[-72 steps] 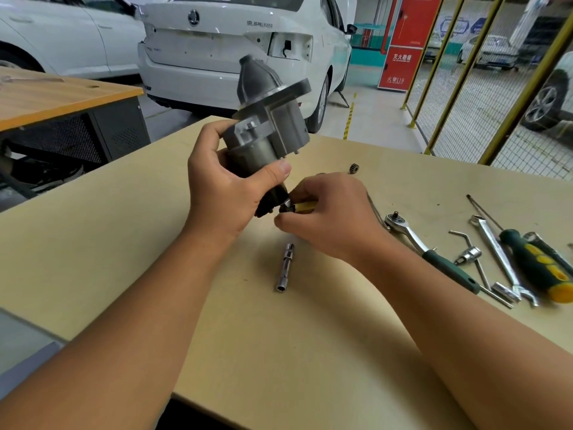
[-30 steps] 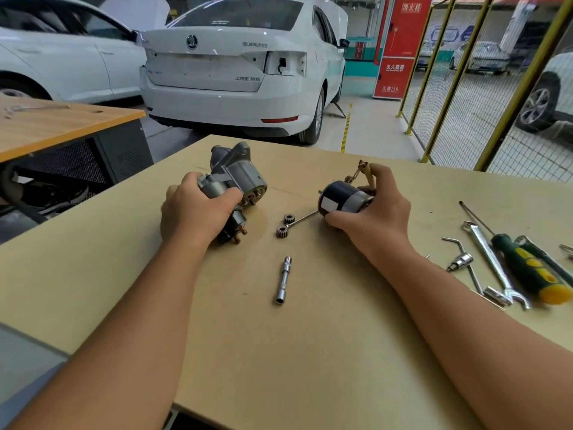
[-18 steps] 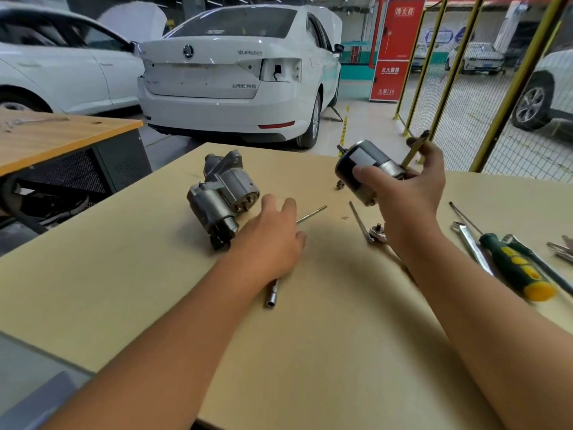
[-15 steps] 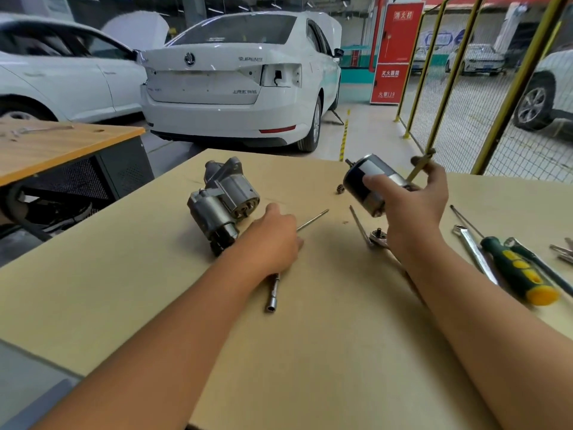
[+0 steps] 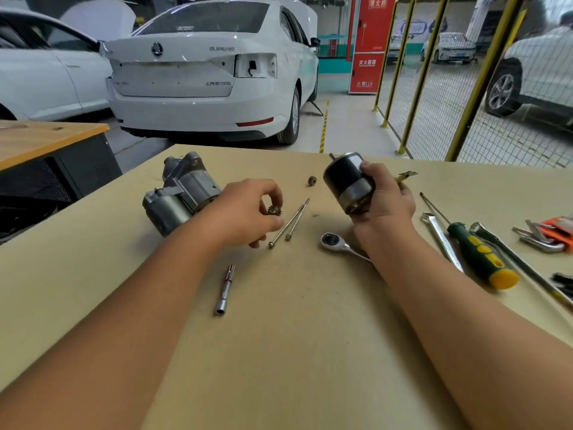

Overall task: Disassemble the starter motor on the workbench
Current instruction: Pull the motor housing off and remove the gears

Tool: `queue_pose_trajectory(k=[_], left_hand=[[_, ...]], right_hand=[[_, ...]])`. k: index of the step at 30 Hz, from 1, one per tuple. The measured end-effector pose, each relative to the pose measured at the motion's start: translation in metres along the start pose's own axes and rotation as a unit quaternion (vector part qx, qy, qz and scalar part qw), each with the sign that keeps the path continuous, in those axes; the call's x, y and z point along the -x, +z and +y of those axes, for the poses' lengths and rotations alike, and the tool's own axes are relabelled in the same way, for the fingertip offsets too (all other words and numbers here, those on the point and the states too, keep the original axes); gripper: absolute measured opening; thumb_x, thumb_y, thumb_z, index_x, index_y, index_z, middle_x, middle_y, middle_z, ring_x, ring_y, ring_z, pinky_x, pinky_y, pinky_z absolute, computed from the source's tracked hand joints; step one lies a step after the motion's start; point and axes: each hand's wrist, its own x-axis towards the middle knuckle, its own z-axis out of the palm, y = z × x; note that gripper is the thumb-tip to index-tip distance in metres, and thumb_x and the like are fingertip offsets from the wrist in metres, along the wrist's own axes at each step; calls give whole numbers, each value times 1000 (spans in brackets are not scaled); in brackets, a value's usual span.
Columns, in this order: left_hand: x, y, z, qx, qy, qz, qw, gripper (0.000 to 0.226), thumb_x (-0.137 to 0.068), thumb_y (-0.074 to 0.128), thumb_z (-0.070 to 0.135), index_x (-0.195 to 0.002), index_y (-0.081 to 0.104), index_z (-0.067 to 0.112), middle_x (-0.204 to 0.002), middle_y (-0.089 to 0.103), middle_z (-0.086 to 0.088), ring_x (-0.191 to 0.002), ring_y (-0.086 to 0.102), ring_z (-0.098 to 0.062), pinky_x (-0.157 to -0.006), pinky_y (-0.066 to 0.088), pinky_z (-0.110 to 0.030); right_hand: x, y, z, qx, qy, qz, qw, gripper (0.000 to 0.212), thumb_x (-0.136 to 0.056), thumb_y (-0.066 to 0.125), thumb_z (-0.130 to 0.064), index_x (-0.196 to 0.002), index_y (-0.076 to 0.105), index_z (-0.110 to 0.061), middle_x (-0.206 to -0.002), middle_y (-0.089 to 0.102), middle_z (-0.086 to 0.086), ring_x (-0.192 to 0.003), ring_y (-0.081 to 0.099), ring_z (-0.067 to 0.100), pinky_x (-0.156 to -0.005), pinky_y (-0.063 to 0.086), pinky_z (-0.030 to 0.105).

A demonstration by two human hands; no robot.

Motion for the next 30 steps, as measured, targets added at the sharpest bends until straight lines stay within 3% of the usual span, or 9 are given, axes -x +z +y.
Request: queue_pose_trajectory(k=[3,7,11,16,19,22,24,25,30], left_hand=[[-15,14,10,-86,6,-61,994,16,-92,78,22,-96,67,33,-94,70,-1,-66,74,-15,-59,62,-29],[-43,21,10,-96,10,6,995,16,-94,75,22,-110,73,25,-104,62,-1,-77,59,-10,-75,47,-27],[-67,21,25,-57,30,-35,997,14,-91,78,22,-105,76,24,-95,66,1,-73,67,-17,-56,47,-18],[-86,34,42,-219,72,-201,952,17,-82,85,38,-94,72,33,-84,66,8,-71,67,-9,-54,49,-24],[-112,24,39,-140,38,-148,978,23,-90,77,44,-93,74,22,-73,71,3,-49,62,-5,-43,46,-20],[-139,31,34,-100,12,-16,995,32,-98,69,39,-121,71,17,-119,71,-7,-92,71,-17,-73,56,-29],[-150,48,30,-158,25,-57,985,54,-100,66,40,-148,54,19,-153,49,-10,-134,54,-28,-108,46,-38],[-154,57,29,-182,32,-69,980,55,-101,65,38,-150,53,17,-155,47,-11,-139,49,-29,-112,42,-39],[-161,65,30,-175,58,-36,982,13,-101,64,14,-110,73,10,-109,67,-9,-91,59,-21,-71,42,-24]], right_hand=[[0,3,-6,-51,31,-15,998,59,-71,84,-8,-123,57,-7,-120,69,20,-103,71,39,-80,58,59],[-4,0,-11,-65,46,-25,996,66,-73,83,-12,-131,54,-10,-124,68,20,-105,70,37,-71,60,45],[-10,0,-10,-62,58,-21,996,64,-75,80,-18,-134,55,-11,-124,68,18,-89,67,32,-68,57,37],[-20,-6,-3,-71,75,-19,994,49,-77,77,-26,-122,61,-17,-99,68,11,-78,66,30,-63,54,32],[-23,-8,-1,-75,78,-18,994,53,-76,79,-30,-124,60,-19,-95,69,9,-75,68,30,-63,54,33],[-24,-8,0,-81,84,-19,993,60,-76,79,-31,-131,59,-17,-95,70,10,-77,68,30,-63,54,33],[-23,-8,1,-75,89,-22,993,53,-78,78,-31,-126,61,-16,-98,69,11,-78,67,31,-64,54,33],[-23,-7,1,-71,90,-23,993,48,-78,77,-30,-121,62,-17,-99,69,11,-79,67,31,-64,54,33],[-20,-5,5,-35,84,-20,996,49,-78,79,-27,-122,62,-14,-106,73,15,-87,72,35,-68,57,37]])
